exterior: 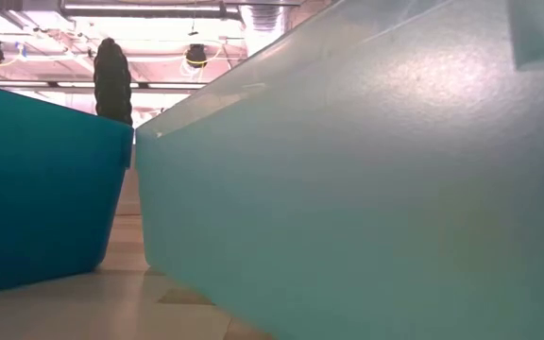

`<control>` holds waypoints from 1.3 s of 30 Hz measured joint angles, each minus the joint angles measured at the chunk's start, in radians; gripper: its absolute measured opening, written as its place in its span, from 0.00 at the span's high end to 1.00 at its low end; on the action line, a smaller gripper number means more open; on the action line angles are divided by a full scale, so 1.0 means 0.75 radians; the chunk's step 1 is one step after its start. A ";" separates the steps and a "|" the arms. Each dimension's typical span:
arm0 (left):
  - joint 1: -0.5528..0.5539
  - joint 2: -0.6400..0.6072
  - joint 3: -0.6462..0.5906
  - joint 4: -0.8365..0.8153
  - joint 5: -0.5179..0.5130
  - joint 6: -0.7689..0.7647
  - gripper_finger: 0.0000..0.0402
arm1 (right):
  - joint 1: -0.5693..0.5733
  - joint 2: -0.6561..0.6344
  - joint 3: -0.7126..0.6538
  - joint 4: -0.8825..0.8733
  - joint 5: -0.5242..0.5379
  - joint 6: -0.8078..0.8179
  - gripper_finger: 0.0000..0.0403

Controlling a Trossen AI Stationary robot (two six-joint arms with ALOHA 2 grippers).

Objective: Pick and place medicine bottles into bin by pill shape (circle, oval)
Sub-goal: Put the big orange pill bottle into the blue bin

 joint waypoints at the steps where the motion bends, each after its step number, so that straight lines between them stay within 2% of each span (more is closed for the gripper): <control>1: 0.014 0.000 0.000 0.023 0.022 0.029 0.47 | 0.000 -0.005 -0.001 0.002 0.000 0.000 0.26; 9: 0.142 0.000 -0.001 0.067 0.290 0.026 0.47 | -0.001 -0.013 0.001 0.053 0.006 0.001 0.26; 18: 0.193 0.001 -0.001 0.069 0.394 0.000 0.47 | -0.009 -0.013 0.001 0.068 0.010 -0.008 0.27; 22: 0.201 0.001 -0.001 0.069 0.396 0.000 0.47 | -0.010 -0.013 0.001 0.110 0.011 -0.010 0.29; 28: 0.207 0.001 -0.001 0.069 0.398 -0.024 0.47 | -0.009 -0.013 0.001 0.140 0.012 -0.010 0.38; 36: 0.207 0.001 -0.002 0.069 0.396 -0.042 0.47 | -0.009 -0.013 0.001 0.135 0.015 -0.011 0.61; 39: 0.207 0.001 -0.002 0.069 0.395 -0.072 0.47 | -0.010 -0.013 0.001 0.131 0.015 -0.010 0.62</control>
